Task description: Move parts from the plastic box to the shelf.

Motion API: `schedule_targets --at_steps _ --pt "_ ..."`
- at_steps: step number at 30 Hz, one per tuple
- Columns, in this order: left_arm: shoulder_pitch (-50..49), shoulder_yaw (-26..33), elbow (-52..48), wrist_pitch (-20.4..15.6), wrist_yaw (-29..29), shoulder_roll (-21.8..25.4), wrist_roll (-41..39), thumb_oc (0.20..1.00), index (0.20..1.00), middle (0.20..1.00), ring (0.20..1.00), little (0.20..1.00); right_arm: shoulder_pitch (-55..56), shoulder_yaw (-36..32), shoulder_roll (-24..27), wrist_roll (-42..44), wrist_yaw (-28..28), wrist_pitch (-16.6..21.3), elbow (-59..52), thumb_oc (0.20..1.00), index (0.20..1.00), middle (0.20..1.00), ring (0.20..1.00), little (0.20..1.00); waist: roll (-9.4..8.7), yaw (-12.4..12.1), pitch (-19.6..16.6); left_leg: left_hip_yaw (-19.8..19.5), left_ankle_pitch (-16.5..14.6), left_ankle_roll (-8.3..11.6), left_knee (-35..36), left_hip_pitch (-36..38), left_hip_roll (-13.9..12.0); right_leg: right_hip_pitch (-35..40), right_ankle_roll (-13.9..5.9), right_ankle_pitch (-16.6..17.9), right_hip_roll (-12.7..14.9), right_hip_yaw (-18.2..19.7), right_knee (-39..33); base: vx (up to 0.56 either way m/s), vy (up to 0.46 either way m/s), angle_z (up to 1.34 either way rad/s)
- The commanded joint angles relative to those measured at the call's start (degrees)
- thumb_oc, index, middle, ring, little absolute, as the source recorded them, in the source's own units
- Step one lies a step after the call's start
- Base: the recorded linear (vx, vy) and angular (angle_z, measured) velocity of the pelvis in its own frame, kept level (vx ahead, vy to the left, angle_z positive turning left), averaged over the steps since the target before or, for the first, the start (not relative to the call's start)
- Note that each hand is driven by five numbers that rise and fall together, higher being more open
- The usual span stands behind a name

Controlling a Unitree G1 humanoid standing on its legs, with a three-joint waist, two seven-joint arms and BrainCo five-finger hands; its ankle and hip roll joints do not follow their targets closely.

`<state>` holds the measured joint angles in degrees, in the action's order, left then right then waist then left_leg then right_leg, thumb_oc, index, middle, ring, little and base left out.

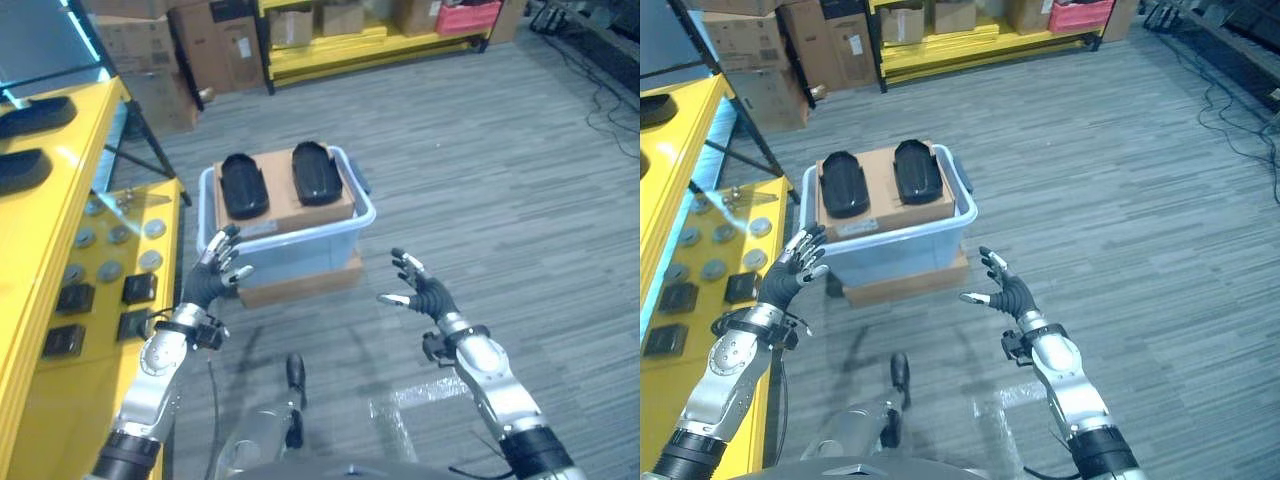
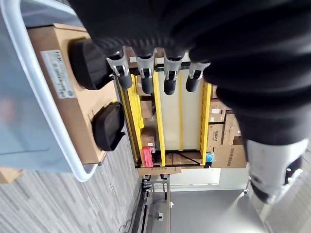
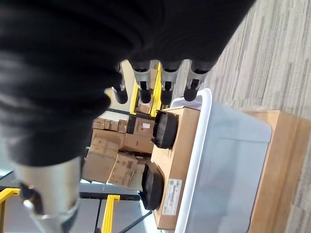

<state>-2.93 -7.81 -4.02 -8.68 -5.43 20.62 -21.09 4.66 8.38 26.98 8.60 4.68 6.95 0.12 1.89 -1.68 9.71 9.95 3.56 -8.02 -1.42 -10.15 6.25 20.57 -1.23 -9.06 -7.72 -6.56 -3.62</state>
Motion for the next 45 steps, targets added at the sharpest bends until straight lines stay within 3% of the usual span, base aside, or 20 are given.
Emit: schedule_targets --at_steps 1,5,7,8,9,10,11,12,14,15,16,17,18,20,21,23,34,40,45 --pt "3.7 0.4 -2.5 -2.4 0.7 2.4 1.3 1.000 1.000 1.000 1.000 1.000 -2.3 -1.9 -1.6 -0.6 -0.4 2.0 -1.6 1.000 1.000 1.000 1.000 1.000 -1.87 -0.3 -2.7 -4.6 1.1 8.43 4.8 7.6 -4.3 -5.3 -1.81 0.9 7.6 2.0 -0.1 0.29 0.071 -0.10" --pt "3.5 1.0 -2.5 -2.0 1.0 3.0 1.2 1.000 1.000 1.000 1.000 1.000 -2.4 -1.2 -2.4 -2.1 0.4 1.4 -0.5 1.000 1.000 1.000 1.000 1.000 -2.90 -1.2 -3.7 -4.7 -2.3 6.42 3.5 9.8 -3.7 -6.9 -3.51 0.1 9.2 2.4 8.2 0.21 0.084 0.07" --pt "3.5 0.9 -2.5 -2.0 1.0 3.0 1.3 1.000 1.000 1.000 1.000 1.000 -2.4 -1.2 -2.4 -2.1 0.3 1.4 -0.5 1.000 1.000 1.000 1.000 1.000 -3.11 -1.2 -3.8 -4.8 -2.7 6.40 3.6 10.0 -3.4 -6.8 -3.62 -0.5 9.5 2.4 8.6 0.11 0.071 0.30" --pt "4.0 0.7 -2.0 -1.8 0.7 3.5 1.4 1.000 1.000 1.000 1.000 1.000 -2.9 -1.7 -2.2 -4.6 0.9 1.0 -1.1 1.000 1.000 1.000 1.000 1.000 -3.05 -0.8 -2.7 -4.8 -4.7 4.62 3.4 12.3 -3.3 -13.9 -7.74 4.6 10.4 2.1 23.3 0.09 0.119 0.35" --pt "4.1 0.7 -2.1 -1.8 0.9 3.9 1.7 1.000 1.000 1.000 1.000 1.000 -3.5 -1.9 -2.1 -4.9 0.8 1.1 -1.3 1.000 1.000 1.000 1.000 1.000 -2.69 -0.4 -1.6 -4.9 -4.6 4.14 3.5 13.0 -3.6 -16.9 -9.90 9.1 10.6 1.9 27.8 0.09 0.132 0.29" --pt "4.0 0.6 -2.2 -1.7 0.9 4.3 1.7 1.000 1.000 1.000 1.000 1.000 -3.8 -2.1 -2.2 -5.0 0.6 1.1 -1.4 1.000 1.000 1.000 1.000 1.000 -2.38 0.0 -0.8 -5.1 -5.0 3.64 4.1 14.2 -3.6 -18.7 -11.49 10.8 11.2 1.6 32.6 -0.01 0.030 0.18" --pt "4.0 0.6 -2.3 -1.7 0.9 4.3 1.7 1.000 1.000 1.000 1.000 1.000 -3.8 -2.1 -2.1 -5.0 0.6 1.1 -1.4 1.000 1.000 1.000 1.000 1.000 -2.48 0.0 -0.7 -5.1 -4.9 3.57 4.2 14.2 -3.4 -19.0 -11.56 10.6 11.3 1.7 33.2 0.04 0.036 0.33" --pt "4.0 0.8 -2.2 -1.5 0.9 4.6 1.9 1.000 1.000 1.000 1.000 1.000 -4.1 -2.3 -2.3 -5.6 0.2 1.2 -1.1 1.000 1.000 1.000 1.000 1.000 -1.42 0.2 0.1 -5.4 -4.9 3.42 4.6 15.0 -4.2 -21.4 -12.08 11.3 11.8 0.9 37.7 0.07 0.011 0.34" --pt "4.4 1.8 -2.4 -1.5 0.9 5.3 2.6 1.000 1.000 1.000 1.000 1.000 -4.2 -3.0 -3.2 -6.3 -0.2 1.0 -1.3 1.000 1.000 1.000 1.000 1.000 -0.31 0.1 0.6 -6.0 -5.4 4.19 5.8 16.9 -5.7 -24.2 -10.41 9.1 17.7 -2.4 34.7 0.12 -0.051 0.18" --pt "4.9 1.8 -2.2 -1.7 1.0 5.3 2.2 1.000 1.000 1.000 1.000 1.000 -4.3 -3.5 -3.4 -6.1 -0.6 1.1 -1.5 1.000 1.000 1.000 1.000 1.000 -0.21 0.4 0.8 -6.8 -5.6 4.83 5.8 17.0 -6.1 -24.3 -9.12 7.4 18.8 -2.6 30.3 0.07 -0.080 0.14" --pt "4.9 1.8 -2.2 -1.8 0.9 5.4 2.2 1.000 1.000 1.000 1.000 1.000 -4.3 -3.5 -3.4 -6.1 -0.6 1.1 -1.5 1.000 1.000 1.000 1.000 1.000 -0.14 0.6 0.8 -7.0 -5.7 4.92 5.8 17.0 -6.2 -23.9 -9.02 7.3 18.7 -2.9 30.0 0.09 -0.166 0.33" --pt "6.5 0.8 -1.3 -2.1 1.3 5.3 2.1 1.000 1.000 1.000 1.000 1.000 -4.3 -4.5 -3.2 -5.8 -2.0 1.1 -1.2 1.000 1.000 1.000 1.000 1.000 -0.85 1.4 0.6 -8.9 -6.1 5.74 5.8 17.0 -6.1 -22.4 -7.50 5.2 16.8 0.6 16.7 0.09 -0.181 0.35" --pt "7.1 0.4 -0.8 -2.3 1.5 5.3 2.3 1.000 1.000 1.000 1.000 1.000 -4.3 -4.8 -3.0 -5.9 -2.5 1.1 -1.0 1.000 1.000 1.000 1.000 1.000 -1.38 1.7 0.3 -9.6 -6.4 5.96 6.0 17.1 -5.8 -22.5 -7.55 5.4 16.2 3.4 12.0 0.08 -0.174 0.30" --pt "7.2 0.4 -0.7 -2.3 1.5 5.3 2.4 1.000 1.000 1.000 1.000 1.000 -4.3 -4.9 -3.0 -5.9 -2.6 1.2 -1.0 1.000 1.000 1.000 1.000 1.000 -1.30 1.7 0.3 -9.5 -6.6 5.97 6.0 17.2 -5.9 -22.0 -7.54 5.7 16.1 3.4 11.2 0.06 -0.090 0.30" --pt "7.5 -0.1 -0.3 -2.9 1.5 5.2 3.3 1.000 1.000 1.000 1.000 1.000 -3.9 -5.4 -2.6 -6.0 -2.8 1.2 -1.1 1.000 1.000 1.000 1.000 1.000 -2.36 1.6 -0.7 -10.1 -6.9 6.32 6.3 17.4 -5.6 -20.9 -7.98 8.3 15.8 6.9 4.6 0.14 -0.206 0.62" --pt "5.5 0.5 -0.4 -3.0 1.7 4.5 2.5 1.000 1.000 1.000 1.000 1.000 -3.2 -6.1 -2.5 -5.8 -3.4 1.5 -0.9 1.000 1.000 1.000 1.000 1.000 -2.98 0.7 -2.3 -10.3 -7.5 7.01 6.4 18.2 -6.2 -17.1 -7.83 9.9 15.9 5.3 0.5 0.18 -0.246 0.61" --pt "5.0 -3.0 -0.3 -2.2 1.8 2.9 -0.5 1.000 1.000 1.000 1.000 1.000 -9.4 -8.3 2.0 -8.1 -10.5 0.6 7.9 1.000 1.000 1.000 1.000 1.000 -2.65 0.2 -2.6 -14.5 -6.8 8.65 6.4 17.2 -7.8 -14.6 -6.16 8.6 13.7 1.8 -1.4 0.07 -0.095 0.19" --pt "8.8 -7.6 -0.4 -2.7 2.1 4.5 -0.9 1.000 1.000 1.000 1.000 1.000 -22.0 -5.3 6.2 -8.6 -16.8 0.3 17.2 1.000 1.000 1.000 1.000 1.000 -2.43 -1.3 2.3 -17.1 -5.5 9.37 6.4 11.4 -8.2 -19.2 -5.80 9.0 13.0 0.3 -1.4 -0.10 -0.042 0.27" --pt "13.3 -11.6 0.9 -3.8 3.7 5.0 -3.2 1.000 1.000 1.000 1.000 1.000 -40.1 1.3 10.5 -8.4 -23.4 -0.1 29.9 1.000 1.000 1.000 1.000 1.000 -1.54 -3.3 6.0 -18.1 -3.4 10.06 6.4 4.0 -7.7 -25.9 -5.78 10.0 12.4 0.1 -1.4 -0.09 0.006 0.26"
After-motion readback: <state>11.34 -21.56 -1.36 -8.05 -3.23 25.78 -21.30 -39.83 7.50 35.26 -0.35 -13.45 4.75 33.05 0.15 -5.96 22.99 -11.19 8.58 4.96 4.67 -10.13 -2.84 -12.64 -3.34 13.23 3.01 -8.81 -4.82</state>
